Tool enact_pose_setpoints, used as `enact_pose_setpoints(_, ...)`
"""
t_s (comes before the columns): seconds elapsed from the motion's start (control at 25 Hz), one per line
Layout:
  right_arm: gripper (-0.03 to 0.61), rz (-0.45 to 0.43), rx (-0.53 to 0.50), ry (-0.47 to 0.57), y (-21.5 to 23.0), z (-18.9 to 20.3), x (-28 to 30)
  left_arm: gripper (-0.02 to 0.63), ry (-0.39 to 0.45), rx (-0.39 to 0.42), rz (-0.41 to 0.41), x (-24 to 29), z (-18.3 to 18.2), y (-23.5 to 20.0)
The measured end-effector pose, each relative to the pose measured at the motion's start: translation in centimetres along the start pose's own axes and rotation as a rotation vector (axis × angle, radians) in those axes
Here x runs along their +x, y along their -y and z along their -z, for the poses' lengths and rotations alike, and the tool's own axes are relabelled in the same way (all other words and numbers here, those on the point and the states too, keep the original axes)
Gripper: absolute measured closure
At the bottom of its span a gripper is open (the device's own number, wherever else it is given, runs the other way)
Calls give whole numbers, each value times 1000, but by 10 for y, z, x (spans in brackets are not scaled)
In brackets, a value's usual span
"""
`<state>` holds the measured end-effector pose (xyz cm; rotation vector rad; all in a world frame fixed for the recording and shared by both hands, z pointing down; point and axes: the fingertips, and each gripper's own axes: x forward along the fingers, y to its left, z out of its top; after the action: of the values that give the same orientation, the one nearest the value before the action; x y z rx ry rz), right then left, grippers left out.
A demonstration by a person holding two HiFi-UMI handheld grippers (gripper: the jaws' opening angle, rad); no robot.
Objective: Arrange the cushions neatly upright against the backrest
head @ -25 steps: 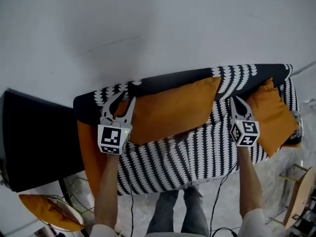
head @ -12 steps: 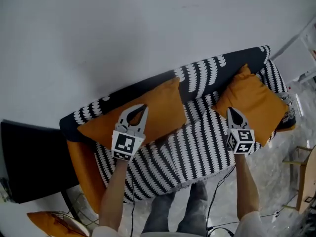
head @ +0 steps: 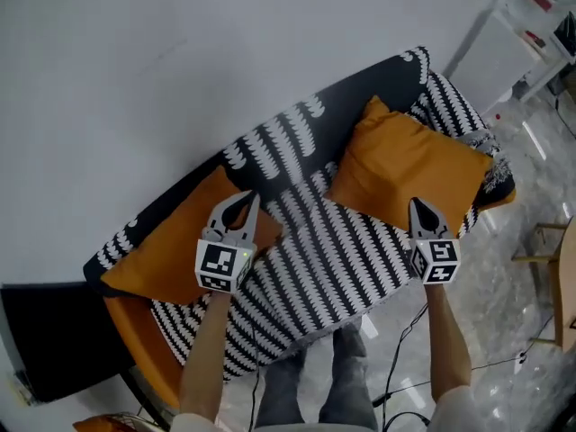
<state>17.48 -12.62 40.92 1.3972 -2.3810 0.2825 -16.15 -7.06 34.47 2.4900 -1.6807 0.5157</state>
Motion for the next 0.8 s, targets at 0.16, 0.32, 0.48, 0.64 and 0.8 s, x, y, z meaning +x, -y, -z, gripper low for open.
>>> enact_pose_setpoints(0.16,548,72,36,-24,76,24,-27,584,-3,-58,58,64,-13,47)
enact_pose_setpoints(0.32,548,129,76,-56,141,53,-42,584,-28,-78,104,123,-15,88)
enact_pose_setpoints(0.48,548,195,110,-76,187,77,-52,584,-53,-94,153,176,-8,113)
enact_pose_setpoints(0.64,548,231,138,-81,229,100,-53,584,-83,-89,188,224,2,137)
enact_pose_setpoints(0.8,546,243,184,-88,262,121,-52,583,-101,-116,227,270,7,152)
